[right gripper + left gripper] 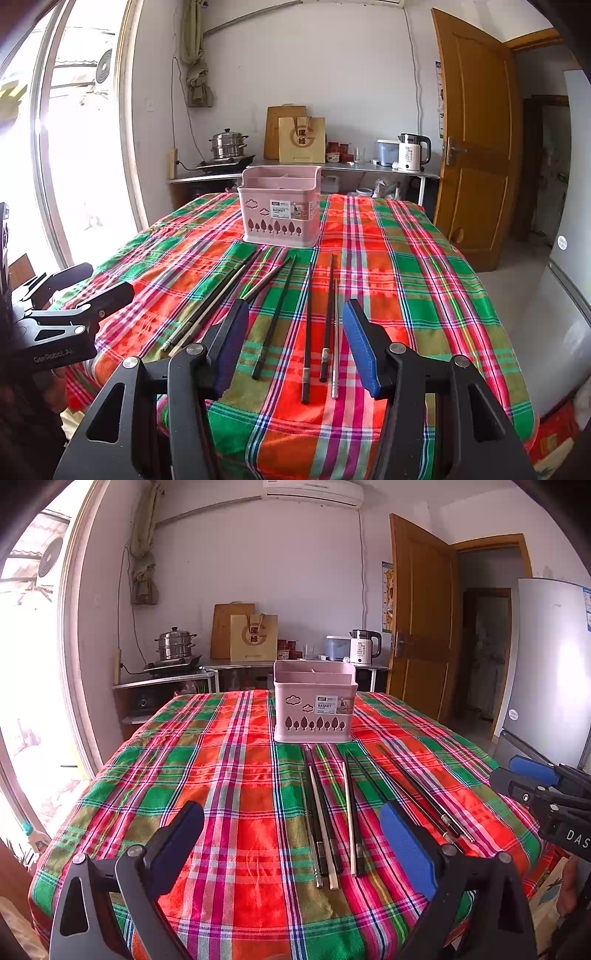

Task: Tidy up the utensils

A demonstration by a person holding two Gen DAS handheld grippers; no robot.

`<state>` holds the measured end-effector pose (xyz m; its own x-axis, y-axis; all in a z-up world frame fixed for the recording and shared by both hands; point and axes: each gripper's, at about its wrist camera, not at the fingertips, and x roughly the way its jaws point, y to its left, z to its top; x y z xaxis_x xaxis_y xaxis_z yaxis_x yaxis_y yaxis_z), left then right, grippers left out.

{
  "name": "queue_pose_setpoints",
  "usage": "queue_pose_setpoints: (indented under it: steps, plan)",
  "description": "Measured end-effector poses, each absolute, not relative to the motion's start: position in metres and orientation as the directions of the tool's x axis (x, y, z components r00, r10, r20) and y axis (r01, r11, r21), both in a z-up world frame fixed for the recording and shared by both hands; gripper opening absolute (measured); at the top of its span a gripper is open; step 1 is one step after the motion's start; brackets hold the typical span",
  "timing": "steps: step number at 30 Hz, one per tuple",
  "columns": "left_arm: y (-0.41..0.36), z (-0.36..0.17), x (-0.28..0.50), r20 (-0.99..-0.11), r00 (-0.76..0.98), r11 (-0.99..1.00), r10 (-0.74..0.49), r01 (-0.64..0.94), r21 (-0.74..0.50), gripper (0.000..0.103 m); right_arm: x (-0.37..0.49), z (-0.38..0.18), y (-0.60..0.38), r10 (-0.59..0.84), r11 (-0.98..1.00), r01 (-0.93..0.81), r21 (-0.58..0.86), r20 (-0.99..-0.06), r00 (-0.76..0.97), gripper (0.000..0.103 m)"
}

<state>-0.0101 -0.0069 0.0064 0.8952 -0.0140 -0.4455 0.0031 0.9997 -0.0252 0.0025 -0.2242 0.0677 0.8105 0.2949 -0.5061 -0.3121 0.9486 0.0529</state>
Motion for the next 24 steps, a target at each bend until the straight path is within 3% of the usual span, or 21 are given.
queue_pose_setpoints:
  steps: [11, 24]
  plan:
    - [-0.006, 0.006, -0.006, -0.456, 0.89, 1.0, -0.021, 0.011, -0.025, 0.097, 0.004, 0.067, -0.223, 0.295, 0.948, -0.313, 0.053, -0.508, 0.809, 0.054]
    - [0.008, -0.007, 0.056, -0.542, 0.839, 0.999, -0.044, 0.04, -0.018, 0.097, 0.045, 0.053, -0.228, 0.293, 0.948, -0.313, 0.061, -0.551, 0.781, 0.054]
